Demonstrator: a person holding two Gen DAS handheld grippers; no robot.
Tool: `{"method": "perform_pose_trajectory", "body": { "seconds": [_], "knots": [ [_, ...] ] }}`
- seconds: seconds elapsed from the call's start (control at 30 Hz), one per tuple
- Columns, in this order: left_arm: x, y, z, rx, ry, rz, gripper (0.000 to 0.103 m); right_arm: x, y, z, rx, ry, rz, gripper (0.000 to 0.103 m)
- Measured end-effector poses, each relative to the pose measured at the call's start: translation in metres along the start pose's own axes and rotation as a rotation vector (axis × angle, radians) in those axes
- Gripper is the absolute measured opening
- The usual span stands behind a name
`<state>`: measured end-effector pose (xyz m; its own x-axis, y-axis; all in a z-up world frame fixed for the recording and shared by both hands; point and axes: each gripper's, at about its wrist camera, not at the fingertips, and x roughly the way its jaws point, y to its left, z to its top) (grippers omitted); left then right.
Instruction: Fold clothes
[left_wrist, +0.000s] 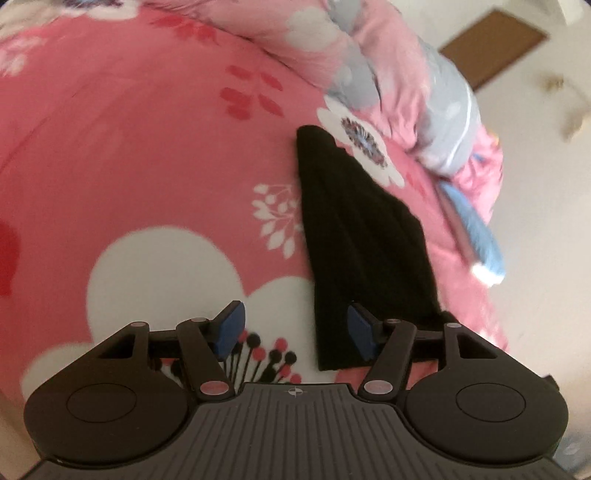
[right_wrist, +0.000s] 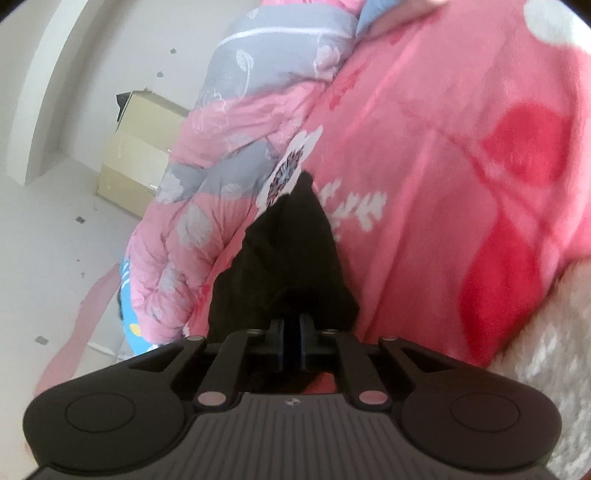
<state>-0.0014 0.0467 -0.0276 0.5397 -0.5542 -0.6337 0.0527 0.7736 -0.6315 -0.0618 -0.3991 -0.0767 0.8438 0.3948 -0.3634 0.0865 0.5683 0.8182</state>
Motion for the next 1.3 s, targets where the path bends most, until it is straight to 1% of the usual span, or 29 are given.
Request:
{"method": "perform_pose_trajectory", "body": {
  "seconds": [0.1,0.2,0.3,0.37,0.47,0.57,0.6,0.67,0.7,0.73,0.8,0.87,0.93,1.03,1.13,1.2,1.3],
  "knots": [
    [0.001,-0.003,-0.003,0.028,-0.022,-0.038,0.061,-0.009,0.016,0.008,-0.039,-0.051,-0.006,0.002],
    [0.006,-0.012,-0.006,0.103,-0.020,-0.039,0.061,-0.015,0.022,0.016,-0.054,-0.094,-0.039,0.000],
    [0.008,-0.014,-0.012,0.142,-0.008,-0.037,0.061,-0.020,0.016,0.021,-0.040,-0.120,-0.074,0.000],
    [0.009,-0.014,-0.015,0.152,-0.003,-0.035,0.061,-0.022,0.011,0.022,-0.013,-0.115,-0.078,0.000],
    [0.010,-0.013,-0.019,0.152,0.002,-0.032,0.061,-0.026,0.007,0.022,0.016,-0.086,-0.050,0.000],
    [0.014,-0.011,-0.022,0.147,0.015,-0.020,0.061,-0.025,0.007,0.020,0.021,-0.021,-0.036,0.003],
    [0.015,-0.011,-0.023,0.147,0.019,-0.015,0.061,-0.024,0.008,0.019,0.018,0.000,-0.038,0.005],
    [0.017,-0.013,-0.026,0.160,0.018,-0.002,0.061,-0.019,0.007,0.015,0.017,0.046,-0.054,0.015],
    [0.017,-0.014,-0.026,0.169,0.016,0.003,0.061,-0.017,0.007,0.012,0.013,0.065,-0.062,0.023],
    [0.018,-0.015,-0.027,0.177,0.015,0.009,0.061,-0.015,0.008,0.010,0.006,0.077,-0.069,0.028],
    [0.020,-0.016,-0.028,0.193,0.014,0.019,0.061,-0.013,0.009,0.005,-0.009,0.097,-0.082,0.030],
    [0.021,-0.017,-0.028,0.206,0.014,0.027,0.061,-0.012,0.013,0.001,-0.047,0.105,-0.103,0.030],
    [0.022,-0.019,-0.029,0.219,0.014,0.036,0.061,-0.011,0.022,-0.003,-0.121,0.115,-0.118,0.030],
    [0.023,-0.021,-0.029,0.234,0.015,0.048,0.061,-0.011,0.043,-0.011,-0.290,0.121,-0.151,0.030],
    [0.023,-0.023,-0.030,0.241,0.016,0.059,0.061,-0.011,0.060,-0.016,-0.436,0.102,-0.199,0.030],
    [0.024,-0.024,-0.030,0.242,0.017,0.064,0.061,-0.009,0.064,-0.016,-0.477,0.097,-0.209,0.030],
    [0.024,-0.025,-0.030,0.246,0.020,0.071,0.061,-0.005,0.060,-0.011,-0.474,0.102,-0.217,0.030]
  ]
}}
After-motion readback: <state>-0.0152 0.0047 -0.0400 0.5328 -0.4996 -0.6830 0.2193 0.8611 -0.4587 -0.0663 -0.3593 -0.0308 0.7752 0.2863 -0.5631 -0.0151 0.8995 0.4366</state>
